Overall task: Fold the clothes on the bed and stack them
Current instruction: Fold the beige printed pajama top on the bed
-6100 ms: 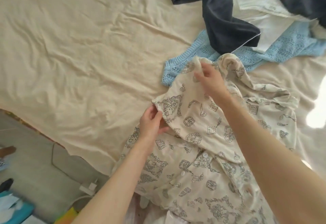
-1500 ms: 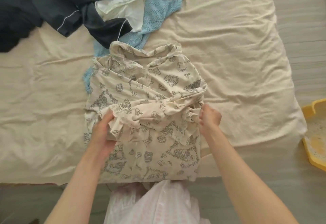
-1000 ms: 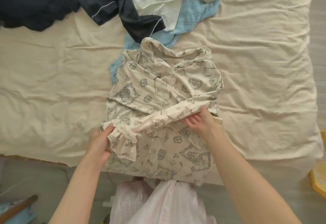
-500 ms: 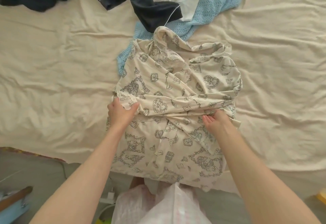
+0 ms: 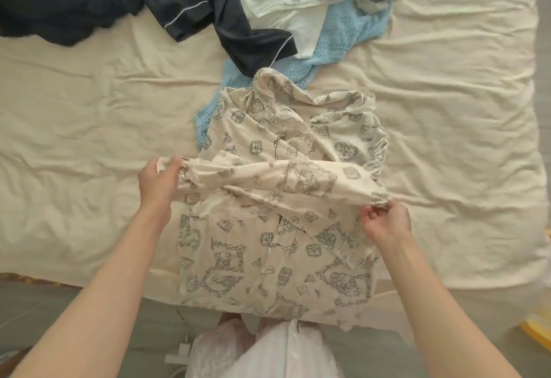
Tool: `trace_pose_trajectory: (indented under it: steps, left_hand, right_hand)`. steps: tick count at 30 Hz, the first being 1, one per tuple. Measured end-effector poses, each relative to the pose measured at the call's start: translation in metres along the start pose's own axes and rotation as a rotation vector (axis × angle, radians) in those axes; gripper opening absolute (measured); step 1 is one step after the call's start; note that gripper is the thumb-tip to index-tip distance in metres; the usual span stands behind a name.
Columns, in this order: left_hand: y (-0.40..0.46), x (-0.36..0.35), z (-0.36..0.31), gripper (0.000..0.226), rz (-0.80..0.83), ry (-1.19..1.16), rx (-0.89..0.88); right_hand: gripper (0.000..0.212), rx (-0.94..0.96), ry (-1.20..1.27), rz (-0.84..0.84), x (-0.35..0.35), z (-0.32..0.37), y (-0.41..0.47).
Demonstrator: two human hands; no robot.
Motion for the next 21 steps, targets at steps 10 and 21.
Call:
trace_pose_trajectory:
  steps: [10,21]
  left_hand:
    - [-0.011,0.045,0.087,0.028,-0.056,0.292,0.141]
    - [-0.056,-0.019,0.06,0.041,0.171,0.927,-0.189]
  right_hand:
    - [0.034,-0.22,0.076,0.104,0.009,-0.041,0.009]
    - [0.035,-0.1,0.116,0.152,0.014,-0.03,-0.001]
Point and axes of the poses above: each hand's wrist, its own y-axis towards the middle knuckle, its own x-axis out of the back of the hand, z = x × y, the point moved 9 cm from there along y, towards the middle knuckle, and after that the axes turned 15 degrees about -y, right-handed, at the moved point
